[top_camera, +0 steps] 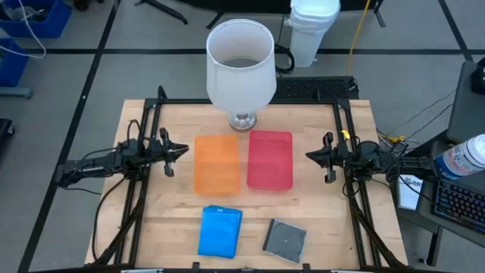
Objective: Pick & place jewel cases by type
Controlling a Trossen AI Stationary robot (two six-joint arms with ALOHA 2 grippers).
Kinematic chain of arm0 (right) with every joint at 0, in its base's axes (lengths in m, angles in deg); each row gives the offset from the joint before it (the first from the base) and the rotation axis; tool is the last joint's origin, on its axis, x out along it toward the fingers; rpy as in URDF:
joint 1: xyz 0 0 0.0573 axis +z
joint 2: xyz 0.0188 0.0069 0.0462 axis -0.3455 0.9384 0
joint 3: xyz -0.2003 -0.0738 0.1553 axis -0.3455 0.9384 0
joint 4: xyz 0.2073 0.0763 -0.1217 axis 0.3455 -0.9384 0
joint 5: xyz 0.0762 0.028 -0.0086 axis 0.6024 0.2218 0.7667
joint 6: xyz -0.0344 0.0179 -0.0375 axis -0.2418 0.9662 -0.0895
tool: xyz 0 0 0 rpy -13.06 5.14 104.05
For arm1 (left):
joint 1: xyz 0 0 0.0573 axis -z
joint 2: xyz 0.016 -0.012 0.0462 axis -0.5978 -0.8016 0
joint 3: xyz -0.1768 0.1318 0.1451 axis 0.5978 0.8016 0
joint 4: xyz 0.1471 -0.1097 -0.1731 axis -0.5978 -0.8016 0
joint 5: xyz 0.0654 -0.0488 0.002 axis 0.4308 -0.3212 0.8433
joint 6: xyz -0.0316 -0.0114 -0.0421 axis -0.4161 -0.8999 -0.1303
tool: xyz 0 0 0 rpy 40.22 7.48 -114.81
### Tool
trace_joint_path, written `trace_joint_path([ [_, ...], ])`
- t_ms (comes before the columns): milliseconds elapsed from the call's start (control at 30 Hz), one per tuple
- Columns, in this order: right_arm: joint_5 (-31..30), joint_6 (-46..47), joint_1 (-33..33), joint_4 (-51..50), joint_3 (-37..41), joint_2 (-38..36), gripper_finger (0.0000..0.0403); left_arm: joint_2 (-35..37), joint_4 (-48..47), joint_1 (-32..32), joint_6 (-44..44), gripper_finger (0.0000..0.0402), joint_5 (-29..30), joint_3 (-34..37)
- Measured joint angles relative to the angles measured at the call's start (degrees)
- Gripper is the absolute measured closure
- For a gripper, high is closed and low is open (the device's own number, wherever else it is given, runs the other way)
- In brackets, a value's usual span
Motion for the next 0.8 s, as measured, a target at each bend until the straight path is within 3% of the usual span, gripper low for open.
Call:
trace_joint_path([
  [800, 0.0, 3.0, 0.0, -0.1, -0.1, 0.0, 0.0403, 0.0, 0.0, 0.0, 0.0, 0.035, 0.0, 0.0],
])
